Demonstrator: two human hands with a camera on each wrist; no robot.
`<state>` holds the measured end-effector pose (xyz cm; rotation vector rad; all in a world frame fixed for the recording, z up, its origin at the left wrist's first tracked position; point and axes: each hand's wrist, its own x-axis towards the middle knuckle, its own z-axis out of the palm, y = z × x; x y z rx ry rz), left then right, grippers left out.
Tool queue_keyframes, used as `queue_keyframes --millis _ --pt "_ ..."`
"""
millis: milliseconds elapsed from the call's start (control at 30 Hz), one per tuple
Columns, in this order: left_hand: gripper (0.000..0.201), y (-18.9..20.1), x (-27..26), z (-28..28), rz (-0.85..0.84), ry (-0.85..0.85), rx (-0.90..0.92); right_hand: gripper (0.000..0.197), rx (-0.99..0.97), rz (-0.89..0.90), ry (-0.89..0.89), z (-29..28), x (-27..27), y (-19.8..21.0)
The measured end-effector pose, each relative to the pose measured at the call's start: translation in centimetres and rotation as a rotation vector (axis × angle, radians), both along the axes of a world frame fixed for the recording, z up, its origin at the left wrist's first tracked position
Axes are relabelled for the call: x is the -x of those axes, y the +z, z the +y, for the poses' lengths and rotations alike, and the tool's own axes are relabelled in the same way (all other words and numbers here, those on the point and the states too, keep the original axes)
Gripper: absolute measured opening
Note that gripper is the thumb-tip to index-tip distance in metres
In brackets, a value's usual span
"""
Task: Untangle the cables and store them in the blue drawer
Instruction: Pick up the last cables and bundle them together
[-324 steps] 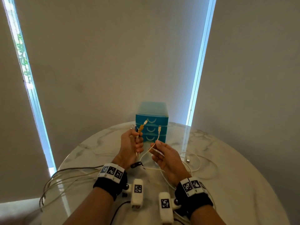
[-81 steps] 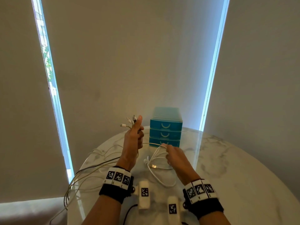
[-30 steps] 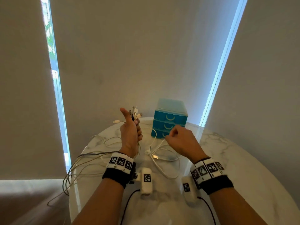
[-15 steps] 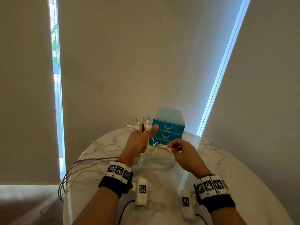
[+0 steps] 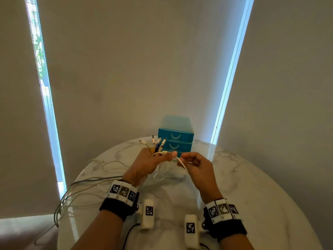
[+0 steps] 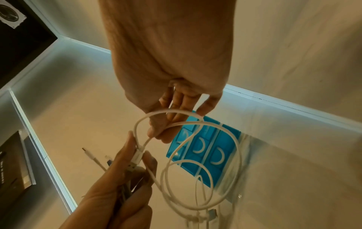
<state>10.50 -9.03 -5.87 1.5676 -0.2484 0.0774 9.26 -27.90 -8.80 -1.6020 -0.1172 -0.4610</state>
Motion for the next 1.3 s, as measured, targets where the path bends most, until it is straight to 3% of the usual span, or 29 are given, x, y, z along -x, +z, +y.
queue_keyframes --millis 200,300,367,433,500,600,767,833,867,933,1033,1167,1300 --pt "0.029 -0.7 -1.2 0.1 -0.026 0.179 0.116 0.016 -0.169 0.216 -0.149 -0.7 -0.4 -0.9" --pt "0.036 -1.0 -2.3 0.6 0.037 0.314 0.246 0.022 -0.241 0.416 0.030 -1.0 0.1 -0.4" --pt "0.030 -1.1 -2.5 0.6 0.050 0.358 0.290 0.023 -0.168 0.485 0.180 -0.8 0.7 0.1" --pt "0.026 -1.2 -2.6 0.5 0.051 0.382 0.289 0.025 -0.148 0.389 0.179 -0.3 0.5 0.2" --pt "0.025 -1.4 -2.7 0.5 0.055 0.391 0.267 0.023 -0.157 0.246 0.052 0.1 0.2 0.4" --pt "0.026 -1.7 -2.9 0.4 0.074 0.383 0.217 0.014 -0.042 0.101 -0.004 0.4 0.1 0.4" --pt "0.030 -2.2 -3.1 0.1 0.080 0.313 0.140 0.018 0.184 0.111 0.058 1.0 0.0 -0.8" --pt "0.032 -2.3 -3.4 0.4 0.113 0.311 0.194 0.015 0.214 0.126 0.048 0.4 -0.3 -0.9" --pt "0.032 -2.4 -3.6 0.7 0.132 0.318 0.247 0.015 0.165 0.135 0.019 0.0 -0.3 -0.7" --pt "0.030 -2.6 -4.0 1.4 0.159 0.346 0.317 0.015 -0.137 0.107 -0.051 -0.9 -0.4 -0.1" --pt "0.032 -2.7 -4.3 1.7 0.169 0.351 0.266 0.012 -0.565 0.031 -0.119 -2.3 -0.6 0.8" --pt "0.034 -2.5 -4.0 1.2 0.114 0.463 0.178 0.018 -0.694 0.015 -0.164 -2.5 -0.7 0.9" --pt "0.043 -2.2 -3.7 1.7 0.088 0.484 0.297 0.019 -0.764 -0.034 -0.212 -3.1 -0.4 1.0"
